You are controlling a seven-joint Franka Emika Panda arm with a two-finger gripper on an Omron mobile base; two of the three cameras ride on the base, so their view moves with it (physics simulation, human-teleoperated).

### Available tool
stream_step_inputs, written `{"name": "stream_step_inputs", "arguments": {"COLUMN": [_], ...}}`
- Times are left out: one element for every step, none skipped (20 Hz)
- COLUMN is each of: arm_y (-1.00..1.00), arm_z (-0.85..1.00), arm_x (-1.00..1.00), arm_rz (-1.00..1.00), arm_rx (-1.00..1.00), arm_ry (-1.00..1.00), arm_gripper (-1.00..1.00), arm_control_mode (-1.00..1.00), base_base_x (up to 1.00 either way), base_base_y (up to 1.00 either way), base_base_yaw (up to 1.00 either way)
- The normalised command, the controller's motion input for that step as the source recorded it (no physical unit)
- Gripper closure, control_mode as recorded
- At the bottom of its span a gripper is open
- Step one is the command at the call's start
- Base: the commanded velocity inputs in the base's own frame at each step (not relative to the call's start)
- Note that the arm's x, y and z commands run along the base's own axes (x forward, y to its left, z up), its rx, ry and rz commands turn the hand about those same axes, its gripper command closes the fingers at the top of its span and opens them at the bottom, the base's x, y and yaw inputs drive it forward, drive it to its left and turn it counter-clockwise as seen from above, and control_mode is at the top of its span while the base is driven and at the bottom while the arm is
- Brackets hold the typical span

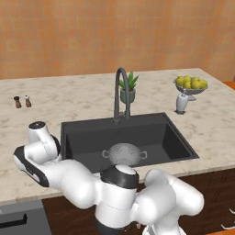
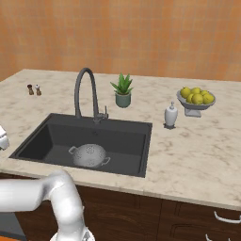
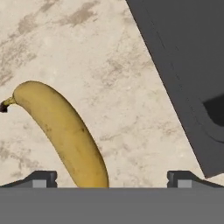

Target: Put the colander in the sink, put the banana in the colander, and turn on the sink faucet and pour water over the colander.

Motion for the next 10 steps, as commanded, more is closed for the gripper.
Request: {"name": "stream_step_inputs", "arguments": {"arm_y": [0.35, 0.34, 0.34, 0.32, 0.33, 0.32, 0.29, 0.29, 0.28, 0.24], "arm_z": [-0.15, -0.14, -0.12, -0.13, -0.16, -0.19, -0.26, -0.29, -0.34, -0.38], "arm_x": [0.30, 0.34, 0.36, 0.36, 0.36, 0.34, 0.35, 0.34, 0.29, 0.24], "arm_rz": [0.05, 0.06, 0.07, 0.07, 0.06, 0.06, 0.07, 0.07, 0.07, 0.06], "arm_rx": [0.00, 0.00, 0.00, 0.00, -0.02, -0.03, -0.04, -0.06, -0.07, -0.08], "arm_ry": [0.00, 0.00, 0.00, 0.00, 0.00, 0.00, 0.00, 0.00, 0.00, 0.00], "arm_gripper": [-1.00, -1.00, -1.00, -1.00, -1.00, -1.00, -1.00, -1.00, -1.00, -1.00], "arm_control_mode": [-1.00, -1.00, -1.00, -1.00, -1.00, -1.00, -1.00, -1.00, -1.00, -1.00], "base_base_x": [0.00, 0.00, 0.00, 0.00, 0.00, 0.00, 0.00, 0.00, 0.00, 0.00], "base_base_y": [0.00, 0.00, 0.00, 0.00, 0.00, 0.00, 0.00, 0.00, 0.00, 0.00], "base_base_yaw": [0.00, 0.00, 0.00, 0.00, 0.00, 0.00, 0.00, 0.00, 0.00, 0.00]}}
